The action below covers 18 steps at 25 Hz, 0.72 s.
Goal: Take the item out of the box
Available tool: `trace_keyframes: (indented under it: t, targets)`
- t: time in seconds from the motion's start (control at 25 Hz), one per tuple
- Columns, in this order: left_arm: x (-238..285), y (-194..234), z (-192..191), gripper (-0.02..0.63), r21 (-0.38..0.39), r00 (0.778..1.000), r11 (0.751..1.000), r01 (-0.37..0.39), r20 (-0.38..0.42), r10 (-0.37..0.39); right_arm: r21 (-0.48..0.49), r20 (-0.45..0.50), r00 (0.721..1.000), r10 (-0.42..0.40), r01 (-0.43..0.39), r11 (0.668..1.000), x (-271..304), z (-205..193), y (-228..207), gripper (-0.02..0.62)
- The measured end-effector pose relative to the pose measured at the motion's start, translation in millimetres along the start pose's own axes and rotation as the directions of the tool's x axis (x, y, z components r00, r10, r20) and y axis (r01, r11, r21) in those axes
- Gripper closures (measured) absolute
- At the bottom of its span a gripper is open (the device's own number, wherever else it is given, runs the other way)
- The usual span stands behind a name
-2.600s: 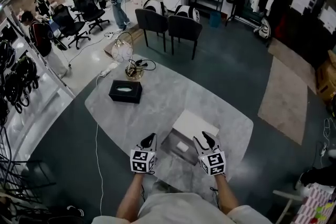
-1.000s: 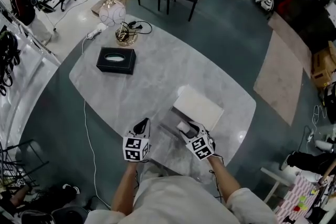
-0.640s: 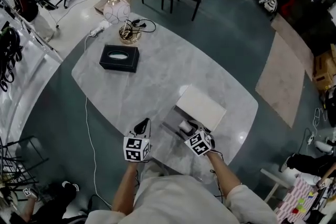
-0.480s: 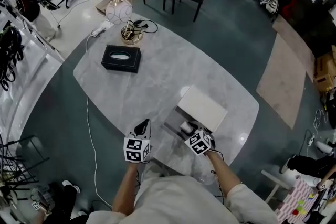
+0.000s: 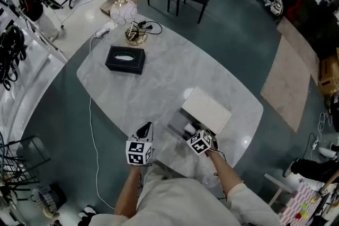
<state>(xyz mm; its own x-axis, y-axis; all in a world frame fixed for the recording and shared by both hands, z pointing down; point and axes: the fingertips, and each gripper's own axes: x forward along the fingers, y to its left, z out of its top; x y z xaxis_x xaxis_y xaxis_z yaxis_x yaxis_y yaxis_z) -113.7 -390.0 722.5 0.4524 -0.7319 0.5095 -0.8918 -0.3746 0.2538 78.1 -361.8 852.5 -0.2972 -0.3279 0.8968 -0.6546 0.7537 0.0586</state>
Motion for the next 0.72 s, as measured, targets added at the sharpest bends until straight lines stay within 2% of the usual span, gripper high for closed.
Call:
trace_keyframes:
  t: [0.72]
  targets:
    - [-6.9, -1.1, 0.8, 0.589, -0.001, 1.000, 1.000, -0.016, 0.011, 0.016, 0.035, -0.007, 1.000, 0.004, -0.004, 0.999, 7.2, -4.5, -1.5, 0.410]
